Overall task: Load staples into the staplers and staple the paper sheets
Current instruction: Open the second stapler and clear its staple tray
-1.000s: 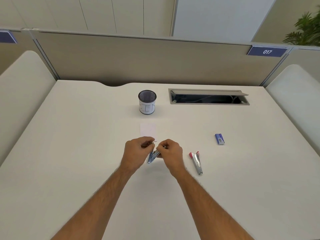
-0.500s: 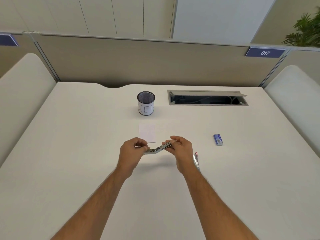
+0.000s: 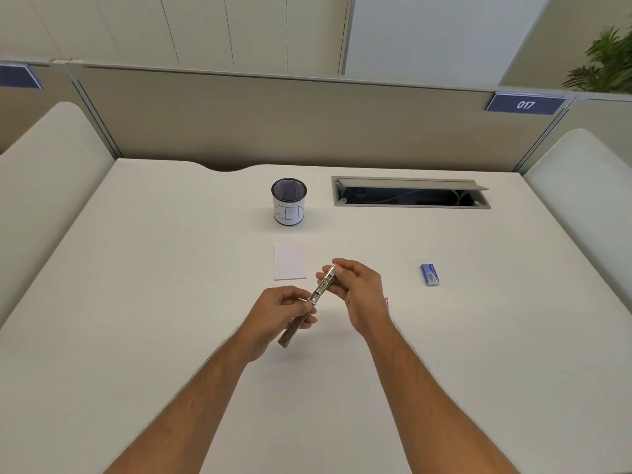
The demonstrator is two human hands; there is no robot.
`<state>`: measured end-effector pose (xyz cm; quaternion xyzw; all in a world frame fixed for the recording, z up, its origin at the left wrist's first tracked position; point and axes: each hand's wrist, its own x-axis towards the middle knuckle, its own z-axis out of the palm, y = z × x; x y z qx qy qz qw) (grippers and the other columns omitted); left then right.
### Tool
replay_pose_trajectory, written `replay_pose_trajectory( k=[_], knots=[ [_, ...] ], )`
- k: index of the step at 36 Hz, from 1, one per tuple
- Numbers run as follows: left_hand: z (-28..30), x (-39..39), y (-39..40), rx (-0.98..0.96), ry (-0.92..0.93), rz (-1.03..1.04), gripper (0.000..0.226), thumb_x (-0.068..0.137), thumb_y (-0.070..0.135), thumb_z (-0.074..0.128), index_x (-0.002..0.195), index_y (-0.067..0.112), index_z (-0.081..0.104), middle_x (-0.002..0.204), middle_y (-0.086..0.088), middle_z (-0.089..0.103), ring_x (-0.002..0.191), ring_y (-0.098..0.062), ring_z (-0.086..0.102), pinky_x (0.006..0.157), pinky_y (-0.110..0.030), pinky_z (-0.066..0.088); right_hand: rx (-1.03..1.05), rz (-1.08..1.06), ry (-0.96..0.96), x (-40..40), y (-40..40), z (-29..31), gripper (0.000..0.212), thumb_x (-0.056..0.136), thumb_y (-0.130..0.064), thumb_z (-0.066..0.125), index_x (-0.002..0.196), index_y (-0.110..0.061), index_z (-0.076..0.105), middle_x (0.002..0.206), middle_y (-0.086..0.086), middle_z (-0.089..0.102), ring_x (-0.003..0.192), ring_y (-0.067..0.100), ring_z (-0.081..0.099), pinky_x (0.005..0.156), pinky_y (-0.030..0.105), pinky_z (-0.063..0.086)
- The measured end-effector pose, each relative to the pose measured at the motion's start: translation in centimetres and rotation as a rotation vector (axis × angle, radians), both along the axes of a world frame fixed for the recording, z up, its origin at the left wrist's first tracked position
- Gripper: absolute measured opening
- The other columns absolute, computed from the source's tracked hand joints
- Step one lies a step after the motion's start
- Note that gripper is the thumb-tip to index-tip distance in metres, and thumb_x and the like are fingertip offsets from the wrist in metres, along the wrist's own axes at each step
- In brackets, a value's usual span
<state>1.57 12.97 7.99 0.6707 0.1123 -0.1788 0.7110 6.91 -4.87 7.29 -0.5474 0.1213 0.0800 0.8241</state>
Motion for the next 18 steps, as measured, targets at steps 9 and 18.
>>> replay_pose_trajectory(
  k=[9, 18],
  knots=[
    [0.7, 0.4, -2.0, 0.032, -0.014, 0.069, 0.036, 0.101, 0.037, 0.064, 0.099, 0.002, 0.073, 0.088, -0.020, 0.078, 0.079, -0.034, 0.079, 0.071, -0.038, 0.065, 0.040, 0.128, -0.031, -0.8, 0.3, 0.4, 0.024, 0.097, -0.002, 0.064, 0.120, 0.003, 0.067, 0.109, 0.022, 0.076, 0.102, 0.038, 0.075, 0.087, 0.039, 0.061],
    [0.5, -0.4, -2.7, 0.191, -0.301, 0.054, 0.029, 0.097, 0.006, 0.064, 0.109, 0.033, 0.062, 0.085, -0.009, 0.076, 0.079, -0.024, 0.079, 0.075, -0.034, 0.064, 0.054, 0.122, 0.034, -1.0, -0.3, 0.6, 0.022, 0.099, -0.004, 0.062, 0.118, 0.004, 0.068, 0.107, 0.024, 0.076, 0.096, 0.037, 0.076, 0.079, 0.036, 0.062]
  ],
)
